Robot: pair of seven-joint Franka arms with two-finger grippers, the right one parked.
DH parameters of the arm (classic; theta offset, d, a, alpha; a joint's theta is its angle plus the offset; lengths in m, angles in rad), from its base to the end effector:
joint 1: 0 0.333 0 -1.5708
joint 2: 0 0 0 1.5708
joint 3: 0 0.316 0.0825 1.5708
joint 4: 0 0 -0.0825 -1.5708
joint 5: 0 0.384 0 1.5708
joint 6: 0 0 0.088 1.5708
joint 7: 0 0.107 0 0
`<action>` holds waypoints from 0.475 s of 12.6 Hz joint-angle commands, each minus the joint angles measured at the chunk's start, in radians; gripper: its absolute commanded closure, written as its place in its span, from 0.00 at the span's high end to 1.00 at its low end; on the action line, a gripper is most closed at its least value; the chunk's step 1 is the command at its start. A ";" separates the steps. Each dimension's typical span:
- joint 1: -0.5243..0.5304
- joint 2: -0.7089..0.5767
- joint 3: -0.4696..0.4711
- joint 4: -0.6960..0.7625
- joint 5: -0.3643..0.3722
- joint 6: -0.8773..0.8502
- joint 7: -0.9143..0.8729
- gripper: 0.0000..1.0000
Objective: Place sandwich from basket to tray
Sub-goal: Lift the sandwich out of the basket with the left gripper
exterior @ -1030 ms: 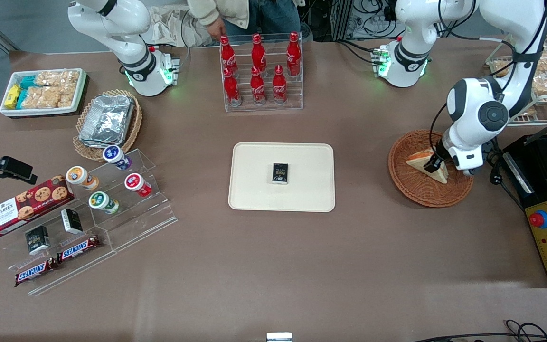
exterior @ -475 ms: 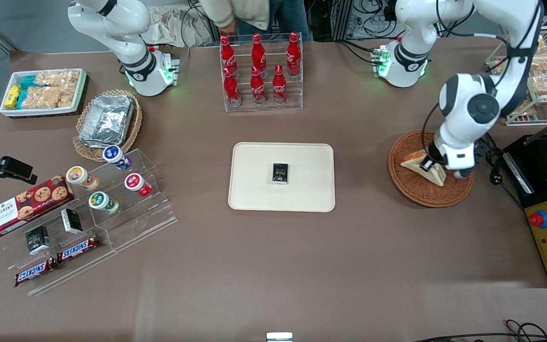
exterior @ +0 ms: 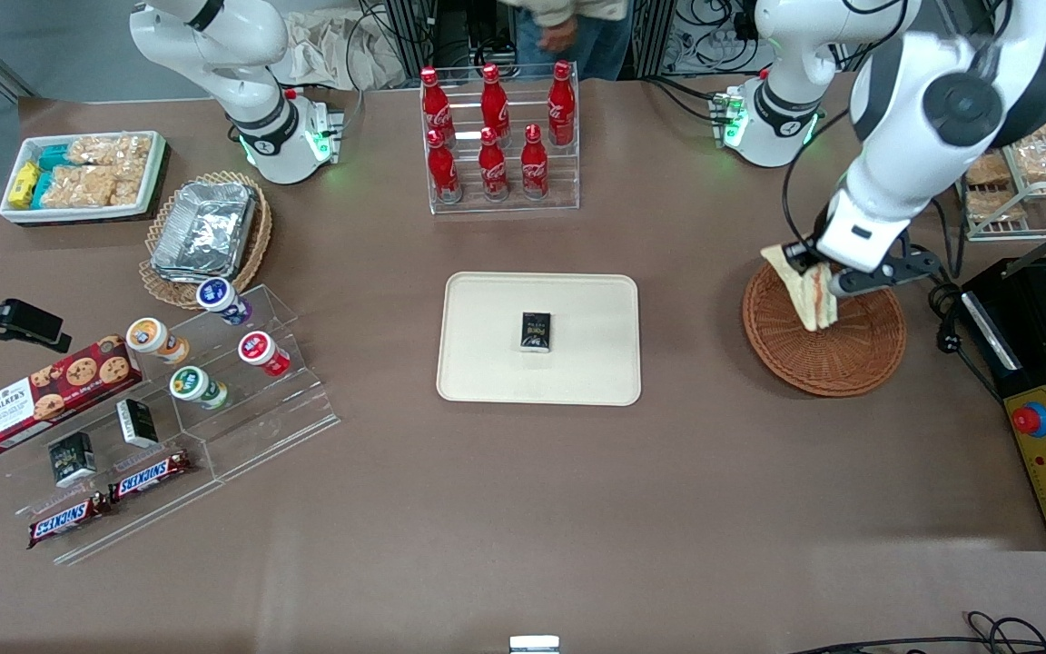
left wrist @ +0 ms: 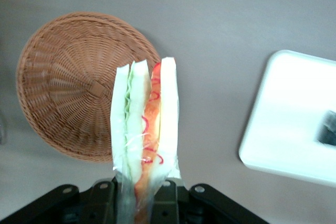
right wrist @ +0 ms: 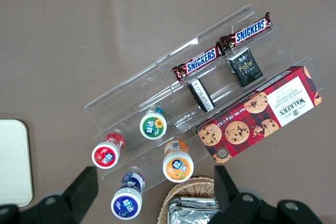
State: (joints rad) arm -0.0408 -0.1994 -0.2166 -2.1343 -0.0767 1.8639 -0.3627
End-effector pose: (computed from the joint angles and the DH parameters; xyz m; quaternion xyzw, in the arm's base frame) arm 0.4688 -0.1341 0.4841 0.9969 0.0679 -0.0402 0.0029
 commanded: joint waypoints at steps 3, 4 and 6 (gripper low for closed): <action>-0.131 0.158 -0.068 0.207 -0.029 -0.094 -0.014 0.00; -0.136 0.187 -0.098 0.217 -0.025 -0.083 -0.033 0.00; -0.145 0.207 -0.162 0.173 -0.020 0.004 -0.051 0.00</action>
State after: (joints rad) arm -0.1777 -0.0314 -0.3422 -1.9644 -0.0985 1.8230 -0.3897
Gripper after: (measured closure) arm 0.793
